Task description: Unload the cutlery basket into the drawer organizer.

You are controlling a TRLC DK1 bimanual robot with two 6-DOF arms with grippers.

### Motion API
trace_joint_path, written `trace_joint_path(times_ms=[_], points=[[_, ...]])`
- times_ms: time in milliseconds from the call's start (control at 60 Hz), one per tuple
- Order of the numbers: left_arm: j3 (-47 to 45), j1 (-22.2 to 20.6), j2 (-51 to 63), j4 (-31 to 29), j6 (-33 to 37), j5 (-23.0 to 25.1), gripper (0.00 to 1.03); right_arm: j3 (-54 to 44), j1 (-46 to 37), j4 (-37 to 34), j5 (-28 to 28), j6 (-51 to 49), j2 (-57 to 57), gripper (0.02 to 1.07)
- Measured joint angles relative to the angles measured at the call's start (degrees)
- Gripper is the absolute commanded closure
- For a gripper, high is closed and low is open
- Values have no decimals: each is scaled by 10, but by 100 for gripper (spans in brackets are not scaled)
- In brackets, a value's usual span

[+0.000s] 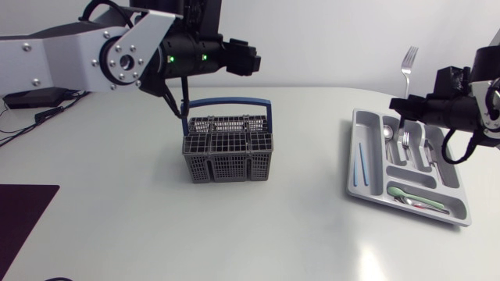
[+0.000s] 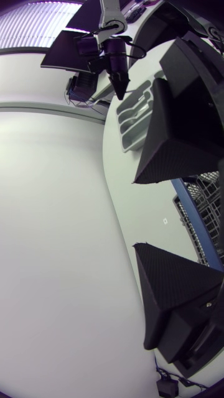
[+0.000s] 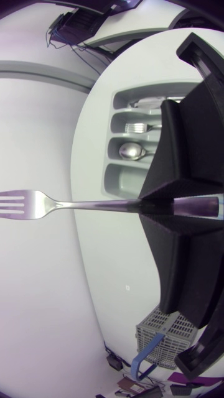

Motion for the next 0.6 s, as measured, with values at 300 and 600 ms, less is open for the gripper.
trace_joint_path(times_ms=[300, 600], points=[[-32, 28, -30, -53, 40, -47, 14, 14, -94, -32, 11, -56, 86, 101], [-74, 52, -60, -60, 49, -47, 13, 40, -118, -32, 50, -98, 167, 101]])
